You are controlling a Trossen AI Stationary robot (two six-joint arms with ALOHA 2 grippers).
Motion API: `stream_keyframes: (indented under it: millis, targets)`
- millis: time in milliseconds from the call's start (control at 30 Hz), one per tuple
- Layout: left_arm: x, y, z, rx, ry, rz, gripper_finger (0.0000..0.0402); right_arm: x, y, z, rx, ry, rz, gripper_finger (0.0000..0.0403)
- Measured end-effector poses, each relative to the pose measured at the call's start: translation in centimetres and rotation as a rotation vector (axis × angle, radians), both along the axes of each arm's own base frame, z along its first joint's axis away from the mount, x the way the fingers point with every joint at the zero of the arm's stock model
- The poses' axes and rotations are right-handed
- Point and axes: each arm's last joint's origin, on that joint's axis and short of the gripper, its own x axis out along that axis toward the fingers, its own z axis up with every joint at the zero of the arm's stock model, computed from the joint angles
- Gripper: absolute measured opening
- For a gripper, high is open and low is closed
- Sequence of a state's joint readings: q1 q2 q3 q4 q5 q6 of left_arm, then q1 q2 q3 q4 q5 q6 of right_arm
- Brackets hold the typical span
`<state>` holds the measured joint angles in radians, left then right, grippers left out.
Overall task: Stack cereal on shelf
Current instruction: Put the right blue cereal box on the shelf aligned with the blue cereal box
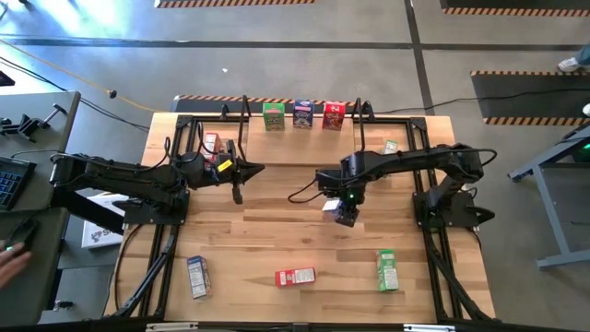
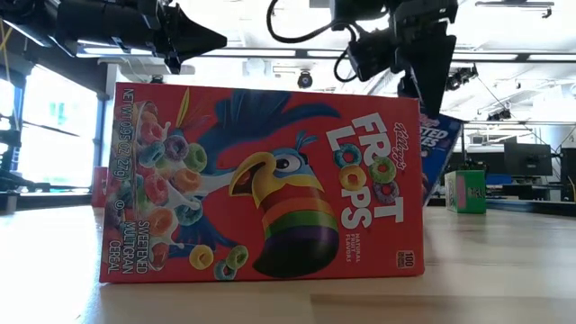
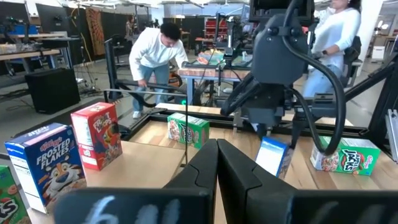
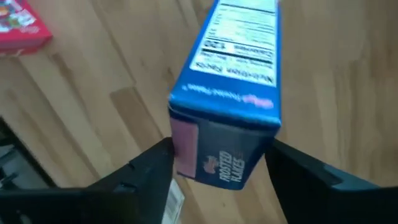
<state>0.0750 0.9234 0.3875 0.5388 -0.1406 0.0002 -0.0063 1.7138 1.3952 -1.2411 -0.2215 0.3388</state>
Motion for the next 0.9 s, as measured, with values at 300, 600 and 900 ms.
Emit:
stream_keyframes:
  millis: [300,600,900]
  targets:
    - [0.0,0.0,0.0,0.0,0.003,-0.001,0.0001,0.9,-0.3,0.9,-0.102,-0.094,0.015,0.0243]
    - [0.1,-0.6,-0.2,0.004,0.02,-0.049,0.0001,2.0,0.6,5.4,-0.194,-0.232,0.078,0.0238]
    - [0.0,-0.4,-0.8,-0.027,0.073,0.024,0.0,0.7,5.4,7.2,-0.492,-0.39,0.227,0.0112]
